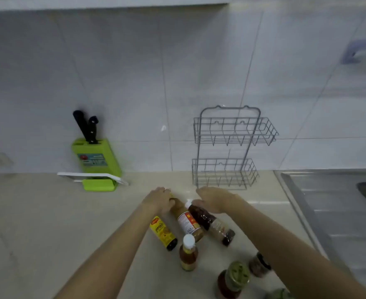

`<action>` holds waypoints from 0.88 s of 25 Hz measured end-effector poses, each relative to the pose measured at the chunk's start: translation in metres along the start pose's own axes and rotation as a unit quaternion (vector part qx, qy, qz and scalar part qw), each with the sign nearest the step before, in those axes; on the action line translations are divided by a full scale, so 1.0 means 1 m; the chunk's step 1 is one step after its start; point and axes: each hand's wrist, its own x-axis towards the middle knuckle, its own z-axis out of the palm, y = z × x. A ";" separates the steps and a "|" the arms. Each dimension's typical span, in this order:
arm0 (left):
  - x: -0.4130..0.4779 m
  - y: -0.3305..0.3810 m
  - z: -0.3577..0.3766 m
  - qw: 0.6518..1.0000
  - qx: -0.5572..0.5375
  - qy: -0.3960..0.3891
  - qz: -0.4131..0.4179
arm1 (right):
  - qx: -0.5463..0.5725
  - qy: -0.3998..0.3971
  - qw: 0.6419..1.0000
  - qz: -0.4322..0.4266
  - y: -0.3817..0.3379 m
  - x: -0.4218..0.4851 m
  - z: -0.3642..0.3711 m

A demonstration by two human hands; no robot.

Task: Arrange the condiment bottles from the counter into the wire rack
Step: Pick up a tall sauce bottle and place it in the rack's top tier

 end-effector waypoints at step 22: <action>0.068 0.004 0.054 0.862 -0.458 -0.004 -0.217 | -0.064 -0.014 0.997 -0.044 0.015 0.067 0.063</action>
